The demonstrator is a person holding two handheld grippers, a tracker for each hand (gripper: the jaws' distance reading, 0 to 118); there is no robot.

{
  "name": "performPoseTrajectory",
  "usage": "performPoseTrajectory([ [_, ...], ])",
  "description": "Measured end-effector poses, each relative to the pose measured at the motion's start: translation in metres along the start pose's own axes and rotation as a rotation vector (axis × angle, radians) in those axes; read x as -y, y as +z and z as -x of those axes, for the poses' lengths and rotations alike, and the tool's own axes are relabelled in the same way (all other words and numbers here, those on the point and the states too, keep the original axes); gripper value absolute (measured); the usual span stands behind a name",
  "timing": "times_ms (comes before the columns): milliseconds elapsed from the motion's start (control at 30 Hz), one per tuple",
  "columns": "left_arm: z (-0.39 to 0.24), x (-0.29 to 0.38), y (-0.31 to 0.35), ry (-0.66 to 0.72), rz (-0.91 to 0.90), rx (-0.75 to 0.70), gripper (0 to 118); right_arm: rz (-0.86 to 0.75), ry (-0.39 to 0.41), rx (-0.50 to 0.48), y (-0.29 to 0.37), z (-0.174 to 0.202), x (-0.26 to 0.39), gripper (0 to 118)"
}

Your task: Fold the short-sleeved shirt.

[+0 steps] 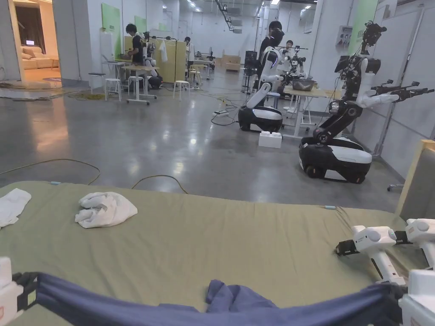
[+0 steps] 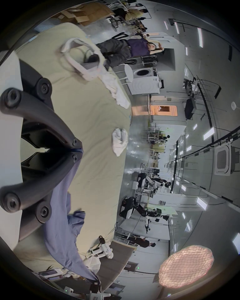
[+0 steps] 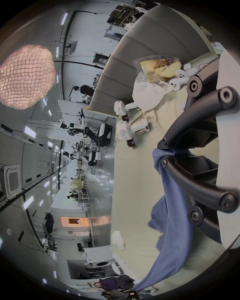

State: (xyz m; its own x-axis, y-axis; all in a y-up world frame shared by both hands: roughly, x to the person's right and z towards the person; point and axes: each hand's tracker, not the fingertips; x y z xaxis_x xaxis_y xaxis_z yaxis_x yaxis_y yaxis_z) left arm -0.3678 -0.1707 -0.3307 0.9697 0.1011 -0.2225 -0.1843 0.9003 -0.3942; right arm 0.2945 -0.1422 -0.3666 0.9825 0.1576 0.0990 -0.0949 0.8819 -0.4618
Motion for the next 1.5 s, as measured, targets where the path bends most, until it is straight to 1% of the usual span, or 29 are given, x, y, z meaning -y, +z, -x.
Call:
performPoseTrajectory([
  [33, 0.005, 0.011, 0.006, 0.009, 0.003, 0.000, 0, 0.017, 0.021, 0.008, 0.005, -0.002, 0.011, 3],
  [100, 0.014, 0.029, 0.018, 0.010, 0.019, 0.001, 0, 0.033, 0.042, 0.011, 0.017, -0.004, 0.029, 3],
  [167, 0.035, 0.046, 0.019, 0.019, 0.035, 0.006, 0, 0.058, 0.050, 0.005, 0.027, -0.006, 0.048, 3],
  [233, 0.046, 0.067, 0.028, 0.027, 0.073, 0.016, 0, 0.098, 0.079, 0.014, 0.037, -0.003, 0.066, 3],
  [300, 0.055, 0.088, 0.034, 0.018, 0.123, 0.015, 0, 0.126, 0.077, 0.016, 0.043, -0.002, 0.085, 4],
  [467, 0.074, 0.142, 0.048, 0.047, 0.226, 0.018, 0, 0.223, 0.055, -0.002, 0.050, 0.005, 0.132, 4],
  [533, 0.067, 0.154, 0.053, 0.048, 0.256, 0.013, 1, 0.261, 0.045, 0.006, 0.050, 0.008, 0.147, 4],
  [567, 0.067, 0.159, 0.053, 0.043, 0.268, 0.008, 6, 0.266, 0.039, 0.010, 0.050, 0.010, 0.153, 5],
  [600, 0.066, 0.164, 0.052, 0.035, 0.272, -0.004, 16, 0.269, 0.034, 0.014, 0.050, 0.012, 0.157, 6],
  [667, 0.067, 0.169, 0.047, 0.003, 0.269, -0.061, 23, 0.274, 0.027, 0.028, 0.051, 0.015, 0.162, 7],
  [700, 0.067, 0.170, 0.045, -0.020, 0.260, -0.105, 31, 0.280, 0.012, 0.033, 0.052, 0.018, 0.161, 9],
  [733, 0.065, 0.167, 0.045, -0.019, 0.246, -0.104, 47, 0.267, -0.012, 0.032, 0.054, 0.021, 0.160, 20],
  [767, 0.063, 0.165, 0.046, -0.019, 0.229, -0.109, 58, 0.247, -0.022, 0.033, 0.056, 0.024, 0.156, 38],
  [800, 0.069, 0.169, 0.036, -0.014, 0.208, -0.105, 65, 0.228, -0.024, 0.028, 0.059, 0.029, 0.152, 51],
  [833, 0.067, 0.166, 0.035, -0.021, 0.185, -0.090, 68, 0.201, -0.028, 0.016, 0.061, 0.035, 0.147, 59],
  [900, 0.057, 0.156, 0.033, -0.061, 0.140, -0.069, 68, 0.136, -0.023, 0.002, 0.065, 0.047, 0.136, 59],
  [933, 0.028, 0.148, 0.048, -0.098, 0.109, -0.070, 68, 0.107, -0.015, -0.004, 0.066, 0.055, 0.130, 61],
  [1033, -0.007, 0.131, 0.051, -0.151, 0.038, -0.020, 68, 0.002, -0.020, -0.042, 0.066, 0.077, 0.115, 69],
  [1133, -0.046, 0.112, 0.055, -0.171, -0.056, 0.032, 68, -0.094, -0.034, -0.074, 0.070, 0.101, 0.097, 69],
  [1233, -0.087, 0.091, 0.060, -0.180, -0.142, 0.051, 67, -0.175, -0.090, -0.117, 0.073, 0.120, 0.078, 69],
  [1333, -0.122, 0.072, 0.067, -0.180, -0.223, 0.056, 65, -0.249, -0.097, -0.116, 0.079, 0.136, 0.058, 69],
  [1367, -0.131, 0.068, 0.069, -0.185, -0.246, 0.052, 61, -0.280, -0.099, -0.116, 0.082, 0.140, 0.054, 68],
  [1400, -0.140, 0.064, 0.071, -0.191, -0.269, 0.044, 53, -0.316, -0.099, -0.121, 0.084, 0.144, 0.050, 66],
  [1433, -0.149, 0.061, 0.074, -0.193, -0.283, 0.051, 42, -0.345, -0.095, -0.132, 0.085, 0.147, 0.045, 58],
  [1467, -0.152, 0.056, 0.075, -0.194, -0.301, 0.052, 33, -0.366, -0.093, -0.137, 0.087, 0.149, 0.043, 47],
  [1500, -0.157, 0.054, 0.077, -0.202, -0.317, 0.058, 24, -0.369, -0.086, -0.129, 0.089, 0.152, 0.040, 33],
])
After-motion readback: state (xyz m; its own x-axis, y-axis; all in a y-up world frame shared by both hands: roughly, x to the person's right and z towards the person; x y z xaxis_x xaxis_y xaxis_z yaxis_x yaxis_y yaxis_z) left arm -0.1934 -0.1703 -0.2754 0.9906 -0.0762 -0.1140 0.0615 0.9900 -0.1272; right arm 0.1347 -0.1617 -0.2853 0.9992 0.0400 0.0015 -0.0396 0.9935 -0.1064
